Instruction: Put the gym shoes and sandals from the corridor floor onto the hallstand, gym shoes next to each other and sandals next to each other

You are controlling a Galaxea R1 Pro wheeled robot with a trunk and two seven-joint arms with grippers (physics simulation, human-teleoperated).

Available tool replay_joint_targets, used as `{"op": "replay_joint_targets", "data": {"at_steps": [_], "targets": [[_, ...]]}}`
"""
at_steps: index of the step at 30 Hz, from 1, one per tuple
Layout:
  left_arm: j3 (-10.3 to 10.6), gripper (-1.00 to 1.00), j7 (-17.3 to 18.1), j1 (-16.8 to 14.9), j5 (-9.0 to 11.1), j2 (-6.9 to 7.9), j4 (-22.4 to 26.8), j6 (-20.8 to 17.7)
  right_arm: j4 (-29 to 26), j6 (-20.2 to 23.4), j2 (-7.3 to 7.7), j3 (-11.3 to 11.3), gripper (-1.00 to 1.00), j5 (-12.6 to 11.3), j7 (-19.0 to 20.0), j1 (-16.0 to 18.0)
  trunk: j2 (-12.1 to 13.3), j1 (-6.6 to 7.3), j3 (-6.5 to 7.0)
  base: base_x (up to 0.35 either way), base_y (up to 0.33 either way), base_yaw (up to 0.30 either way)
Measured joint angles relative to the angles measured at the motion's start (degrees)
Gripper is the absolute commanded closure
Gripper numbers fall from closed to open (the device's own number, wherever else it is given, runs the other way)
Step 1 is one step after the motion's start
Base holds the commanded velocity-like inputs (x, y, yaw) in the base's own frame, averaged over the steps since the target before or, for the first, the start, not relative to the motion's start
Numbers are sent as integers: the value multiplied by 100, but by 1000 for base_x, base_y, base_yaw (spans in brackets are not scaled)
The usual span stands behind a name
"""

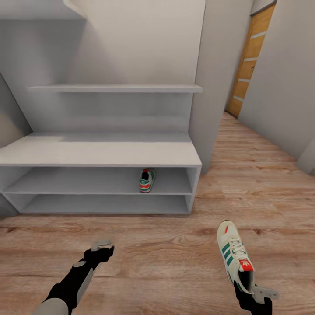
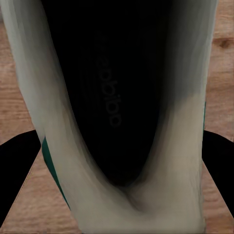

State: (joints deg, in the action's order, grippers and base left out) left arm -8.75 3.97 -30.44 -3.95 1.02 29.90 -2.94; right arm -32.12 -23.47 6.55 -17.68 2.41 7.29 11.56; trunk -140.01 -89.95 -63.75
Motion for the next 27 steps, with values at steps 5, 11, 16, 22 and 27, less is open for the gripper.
{"op": "replay_joint_targets", "data": {"at_steps": [5,11,16,22,27], "targets": [[-125,-100,673,397,220,347,-8,495,41,-1,0,1,100,-3,-2,0,0,1,0,-172,266,0],[-186,-100,1625,537,599,719,-9,637,39,-1,-4,6,100,-11,-3,0,0,2,0,-19,303,0],[-180,-100,1707,545,640,760,-18,705,48,-1,-3,3,100,-7,-3,0,0,2,0,-50,307,0],[-187,-100,1709,544,640,761,-18,728,75,-1,0,2,100,-9,-3,0,0,1,0,-89,307,0],[-185,-100,1709,546,641,761,-18,734,101,-1,0,2,100,-10,-4,0,0,1,0,-115,304,0]]}}
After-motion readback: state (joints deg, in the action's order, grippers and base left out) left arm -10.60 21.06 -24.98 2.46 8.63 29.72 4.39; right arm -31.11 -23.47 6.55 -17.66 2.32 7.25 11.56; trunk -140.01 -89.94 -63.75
